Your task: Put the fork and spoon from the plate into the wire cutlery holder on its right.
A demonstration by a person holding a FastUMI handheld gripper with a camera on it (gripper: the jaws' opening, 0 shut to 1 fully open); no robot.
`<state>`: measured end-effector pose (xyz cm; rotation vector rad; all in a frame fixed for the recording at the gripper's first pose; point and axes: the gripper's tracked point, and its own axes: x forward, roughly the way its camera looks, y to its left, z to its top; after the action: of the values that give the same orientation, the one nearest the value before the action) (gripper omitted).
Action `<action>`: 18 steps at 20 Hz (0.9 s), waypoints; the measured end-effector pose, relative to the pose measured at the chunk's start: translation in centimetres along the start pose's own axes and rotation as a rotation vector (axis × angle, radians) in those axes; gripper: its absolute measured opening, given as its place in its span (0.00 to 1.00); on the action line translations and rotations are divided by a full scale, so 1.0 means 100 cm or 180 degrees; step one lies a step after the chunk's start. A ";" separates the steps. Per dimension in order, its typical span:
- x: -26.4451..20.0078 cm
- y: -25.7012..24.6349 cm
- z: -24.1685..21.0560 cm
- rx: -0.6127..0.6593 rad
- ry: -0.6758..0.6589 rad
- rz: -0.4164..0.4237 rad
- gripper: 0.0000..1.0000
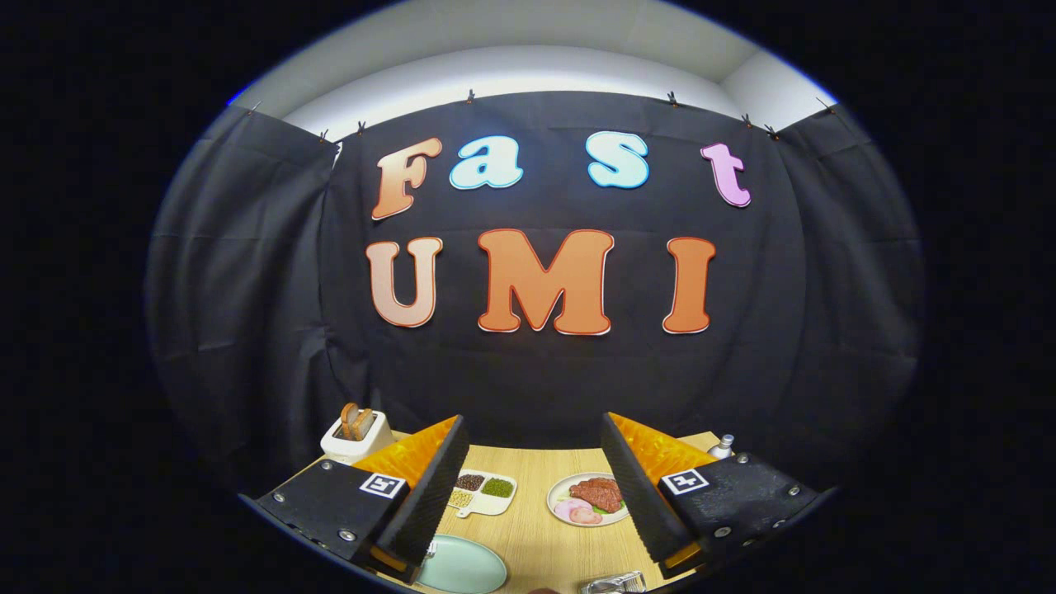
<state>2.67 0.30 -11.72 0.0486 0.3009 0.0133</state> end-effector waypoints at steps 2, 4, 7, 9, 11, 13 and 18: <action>0.001 0.005 0.008 -0.0037 -0.0044 0.0030 0.97; 0.002 0.018 0.011 -0.0014 -0.0065 0.0105 0.97; 0.002 0.036 0.004 0.0019 -0.0017 0.0198 0.97; 0.003 0.048 -0.008 0.0036 0.0044 0.0240 0.97; 0.002 0.062 -0.019 0.0061 0.0128 0.0304 0.97; 0.001 0.072 -0.024 0.0086 0.0144 0.0349 0.97; 0.007 0.109 -0.063 0.0095 0.0401 0.0519 0.97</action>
<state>1.37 11.46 -17.42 0.1022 0.4227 0.1743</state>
